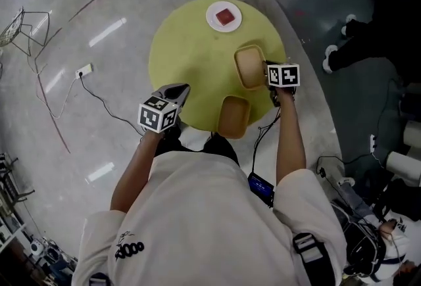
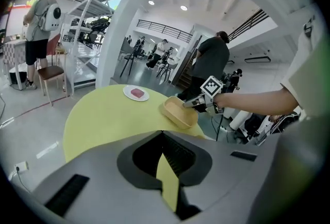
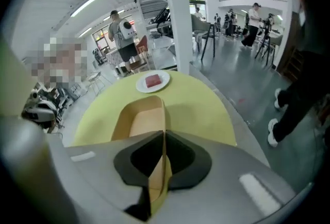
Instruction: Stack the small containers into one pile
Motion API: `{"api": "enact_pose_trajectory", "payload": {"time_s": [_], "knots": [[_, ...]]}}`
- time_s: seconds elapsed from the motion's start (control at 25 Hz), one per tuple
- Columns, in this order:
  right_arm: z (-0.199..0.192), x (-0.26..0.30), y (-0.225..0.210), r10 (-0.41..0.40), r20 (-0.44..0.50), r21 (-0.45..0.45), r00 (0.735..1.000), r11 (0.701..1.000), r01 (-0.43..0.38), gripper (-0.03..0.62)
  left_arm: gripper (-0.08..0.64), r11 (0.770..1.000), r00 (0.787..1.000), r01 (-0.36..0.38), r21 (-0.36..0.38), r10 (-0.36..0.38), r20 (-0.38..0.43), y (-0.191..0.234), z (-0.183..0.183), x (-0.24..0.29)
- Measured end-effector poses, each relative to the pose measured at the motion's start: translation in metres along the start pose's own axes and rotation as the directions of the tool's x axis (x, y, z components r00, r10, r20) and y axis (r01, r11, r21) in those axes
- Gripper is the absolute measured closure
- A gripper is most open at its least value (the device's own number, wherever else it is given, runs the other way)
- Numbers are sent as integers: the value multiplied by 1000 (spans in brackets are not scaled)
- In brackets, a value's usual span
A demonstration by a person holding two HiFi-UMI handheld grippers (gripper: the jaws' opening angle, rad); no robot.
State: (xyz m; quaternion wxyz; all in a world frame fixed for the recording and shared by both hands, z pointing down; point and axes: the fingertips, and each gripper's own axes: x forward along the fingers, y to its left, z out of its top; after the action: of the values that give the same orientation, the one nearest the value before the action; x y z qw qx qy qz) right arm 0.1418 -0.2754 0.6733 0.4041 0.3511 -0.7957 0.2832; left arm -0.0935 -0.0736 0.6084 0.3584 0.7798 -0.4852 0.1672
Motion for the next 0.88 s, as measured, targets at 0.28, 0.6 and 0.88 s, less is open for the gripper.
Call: {"api": "enact_pose_trajectory", "payload": {"time_s": [0.28, 0.6, 0.88], "knots": [[-16, -61, 7, -28, 133, 291, 991, 957, -12, 568, 554, 987, 992, 127, 98, -124, -37, -6, 35, 14], [-84, -113, 42, -62, 211, 502, 976, 863, -53, 568, 554, 960, 970, 238, 144, -228, -85, -25, 40, 33], [-138, -118, 81, -45, 219, 609, 975, 787, -100, 568, 554, 949, 956, 288, 128, -277, -95, -50, 42, 51]]}}
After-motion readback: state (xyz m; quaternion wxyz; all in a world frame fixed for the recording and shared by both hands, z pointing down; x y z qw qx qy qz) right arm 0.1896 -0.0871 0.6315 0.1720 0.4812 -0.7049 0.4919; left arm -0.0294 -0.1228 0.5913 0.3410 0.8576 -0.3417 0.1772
